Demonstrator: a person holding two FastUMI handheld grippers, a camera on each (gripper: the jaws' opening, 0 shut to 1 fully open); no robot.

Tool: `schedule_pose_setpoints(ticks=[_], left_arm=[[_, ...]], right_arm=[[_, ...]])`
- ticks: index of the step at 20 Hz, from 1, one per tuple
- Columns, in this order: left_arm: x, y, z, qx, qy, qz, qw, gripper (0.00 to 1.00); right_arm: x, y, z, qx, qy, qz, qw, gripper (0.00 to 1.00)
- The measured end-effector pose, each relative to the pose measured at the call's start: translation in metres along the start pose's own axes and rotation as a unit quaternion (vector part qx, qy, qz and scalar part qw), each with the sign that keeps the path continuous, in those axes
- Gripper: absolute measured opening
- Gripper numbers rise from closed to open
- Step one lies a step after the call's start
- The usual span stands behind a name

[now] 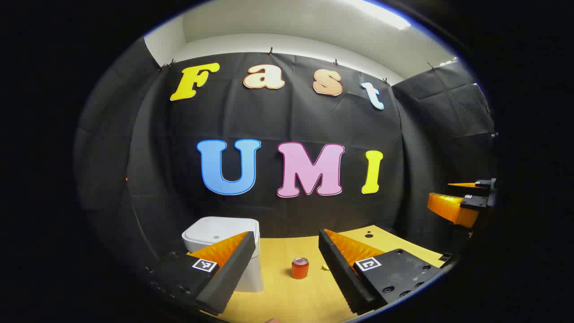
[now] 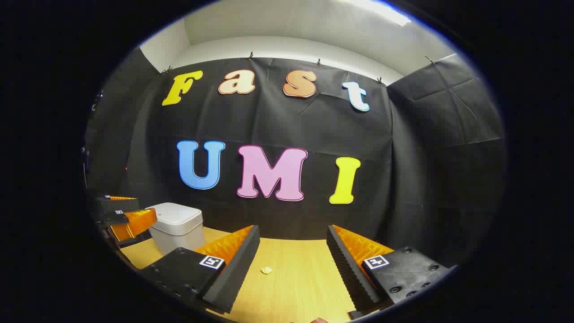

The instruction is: Press the lid of the desktop garbage bin to open it, pick up the crumpled paper on the desktop and throw it into the bin, then pick up the pop can on the desktop and drop it into the bin, and finally close the garbage bin lid.

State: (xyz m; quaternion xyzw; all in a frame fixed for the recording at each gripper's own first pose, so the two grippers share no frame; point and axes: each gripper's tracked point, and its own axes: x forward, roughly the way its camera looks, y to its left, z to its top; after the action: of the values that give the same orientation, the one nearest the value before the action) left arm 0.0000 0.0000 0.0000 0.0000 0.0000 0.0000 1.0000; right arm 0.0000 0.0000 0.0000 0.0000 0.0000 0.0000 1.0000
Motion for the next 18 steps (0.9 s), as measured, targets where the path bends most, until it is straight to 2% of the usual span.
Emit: schedule_pose_setpoints(ticks=[11,18], left_arm=[[0.006,0.023,-0.012,0.007,0.018,0.015,1.0,0.96],[0.011,0.018,-0.01,0.0,0.016,0.01,1.0,0.96]], right_arm=[[0.014,0.034,-0.002,0.002,0.003,0.034,0.999,0.96],[0.018,0.028,-0.001,-0.001,0.003,0.027,1.0,0.96]])
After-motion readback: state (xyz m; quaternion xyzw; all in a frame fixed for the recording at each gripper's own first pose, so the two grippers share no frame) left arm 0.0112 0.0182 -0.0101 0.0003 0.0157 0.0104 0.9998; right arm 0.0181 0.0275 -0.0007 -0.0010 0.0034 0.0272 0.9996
